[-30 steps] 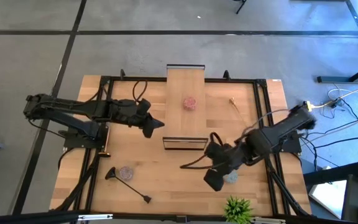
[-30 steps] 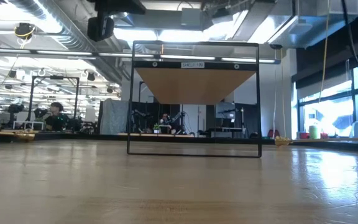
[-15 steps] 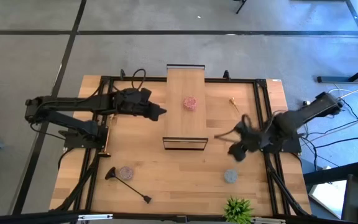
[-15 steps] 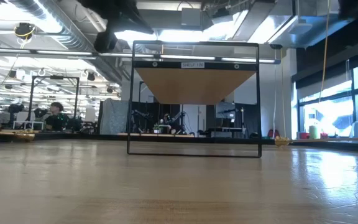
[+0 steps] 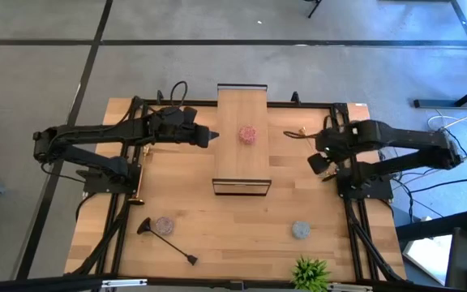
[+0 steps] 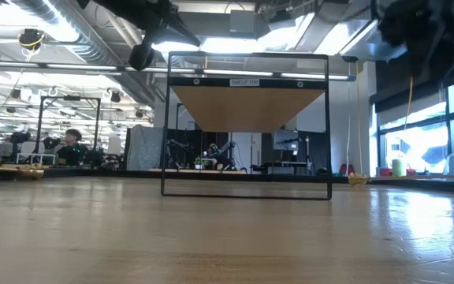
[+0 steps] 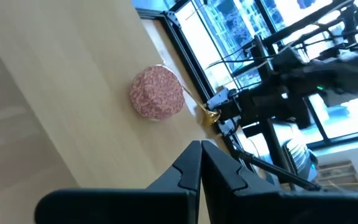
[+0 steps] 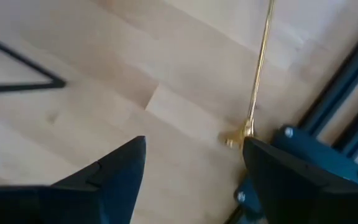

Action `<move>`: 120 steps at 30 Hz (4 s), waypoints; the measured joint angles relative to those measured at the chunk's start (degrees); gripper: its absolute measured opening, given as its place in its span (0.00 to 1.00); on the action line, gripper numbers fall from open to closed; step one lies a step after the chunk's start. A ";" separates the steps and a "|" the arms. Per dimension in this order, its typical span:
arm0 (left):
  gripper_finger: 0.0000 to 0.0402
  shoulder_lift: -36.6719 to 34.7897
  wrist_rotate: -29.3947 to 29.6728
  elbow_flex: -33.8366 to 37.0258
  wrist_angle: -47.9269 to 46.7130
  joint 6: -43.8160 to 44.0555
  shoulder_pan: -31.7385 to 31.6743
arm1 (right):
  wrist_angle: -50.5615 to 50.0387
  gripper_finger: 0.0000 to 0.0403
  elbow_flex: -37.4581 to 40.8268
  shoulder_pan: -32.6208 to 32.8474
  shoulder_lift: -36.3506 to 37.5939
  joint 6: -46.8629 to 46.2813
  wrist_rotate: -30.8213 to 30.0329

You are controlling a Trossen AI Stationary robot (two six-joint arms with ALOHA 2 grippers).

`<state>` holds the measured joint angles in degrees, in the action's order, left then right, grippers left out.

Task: Pick & Place candle stick holders
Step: Put the gold candle holder on the shelf

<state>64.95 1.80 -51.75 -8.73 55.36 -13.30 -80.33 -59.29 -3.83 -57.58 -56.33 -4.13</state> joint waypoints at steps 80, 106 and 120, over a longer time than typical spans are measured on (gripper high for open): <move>0.01 -0.24 -2.69 -0.02 -5.16 -11.18 18.47 | 23.13 0.03 16.44 -26.26 -26.35 7.70 3.20; 0.01 -0.48 -2.75 -0.07 -5.14 -12.69 18.51 | 13.59 0.00 5.31 -22.48 -21.41 4.09 1.06; 0.01 -0.48 -1.81 -0.07 -4.27 -13.12 19.35 | 20.39 0.17 8.31 -22.69 -24.03 2.35 8.21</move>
<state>64.47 -0.01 -51.81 -13.01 42.25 6.05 -59.94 -50.98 -26.52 -81.61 -53.98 4.08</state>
